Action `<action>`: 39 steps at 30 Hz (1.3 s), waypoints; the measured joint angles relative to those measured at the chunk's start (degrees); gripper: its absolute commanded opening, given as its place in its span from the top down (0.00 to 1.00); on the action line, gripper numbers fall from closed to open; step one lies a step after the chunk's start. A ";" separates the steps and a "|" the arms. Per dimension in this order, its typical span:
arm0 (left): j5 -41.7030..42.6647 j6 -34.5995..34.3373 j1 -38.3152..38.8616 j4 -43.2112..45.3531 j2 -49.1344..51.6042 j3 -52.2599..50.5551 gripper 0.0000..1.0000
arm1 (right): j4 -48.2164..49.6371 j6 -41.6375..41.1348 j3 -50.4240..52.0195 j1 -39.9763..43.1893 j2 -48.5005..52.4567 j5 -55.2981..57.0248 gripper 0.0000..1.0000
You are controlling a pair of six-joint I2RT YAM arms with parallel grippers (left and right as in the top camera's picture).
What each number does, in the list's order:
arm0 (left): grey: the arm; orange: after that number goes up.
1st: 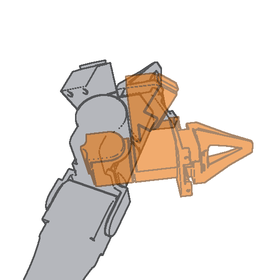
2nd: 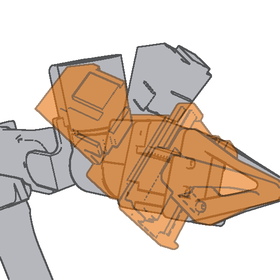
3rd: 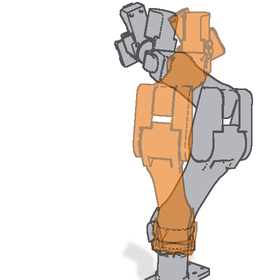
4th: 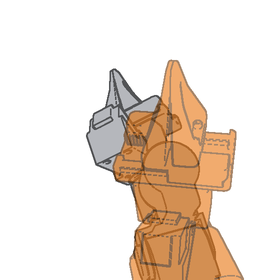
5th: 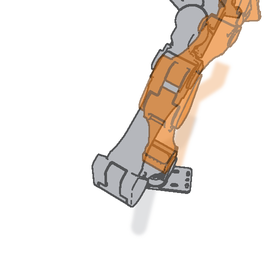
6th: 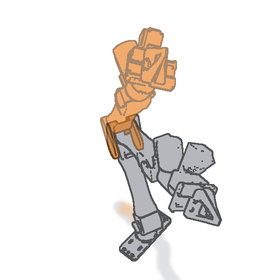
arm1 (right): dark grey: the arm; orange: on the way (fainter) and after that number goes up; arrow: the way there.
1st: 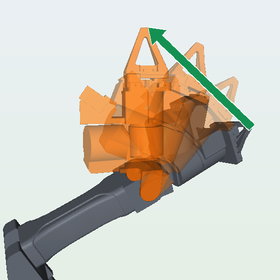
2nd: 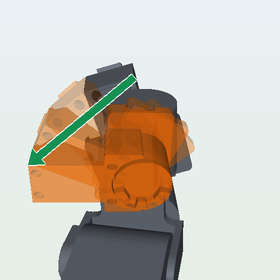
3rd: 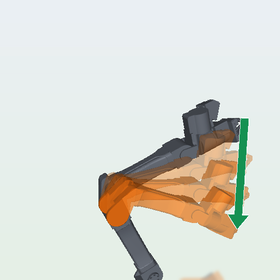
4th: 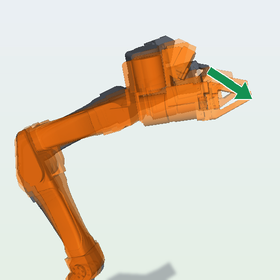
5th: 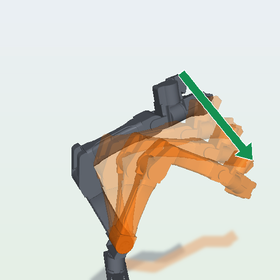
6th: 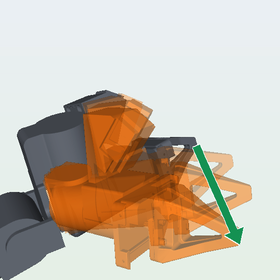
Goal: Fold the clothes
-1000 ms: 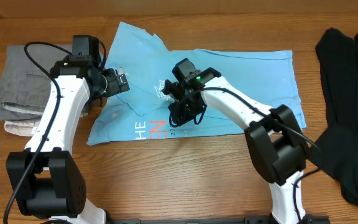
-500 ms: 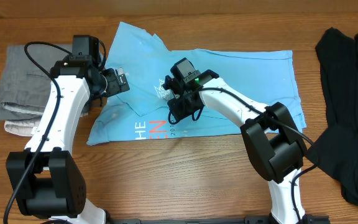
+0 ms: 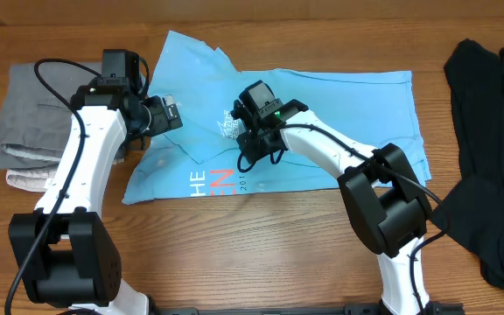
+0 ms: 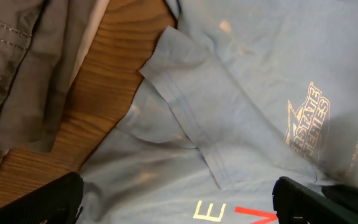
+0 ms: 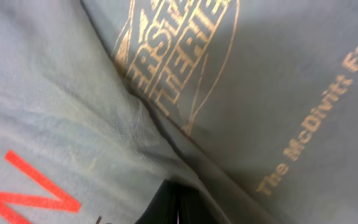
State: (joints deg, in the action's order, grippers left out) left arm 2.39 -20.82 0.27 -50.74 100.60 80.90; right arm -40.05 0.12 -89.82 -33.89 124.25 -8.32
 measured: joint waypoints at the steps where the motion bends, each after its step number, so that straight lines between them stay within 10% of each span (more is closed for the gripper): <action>1: 0.00 0.00 0.00 0.00 0.00 0.00 0.00 | 0.28 0.00 0.02 0.00 0.00 0.46 0.93; 19: 0.00 0.00 0.00 0.00 0.00 0.00 0.00 | 11.23 -0.61 0.31 0.61 0.02 6.25 0.73; 39: 0.00 0.00 0.00 0.02 0.00 0.00 0.00 | -19.85 -4.85 1.11 7.85 -13.68 2.43 0.68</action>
State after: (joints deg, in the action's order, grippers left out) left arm 2.39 -20.82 0.27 -50.72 100.60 80.90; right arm -59.90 -4.73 -88.71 -26.04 110.56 -5.89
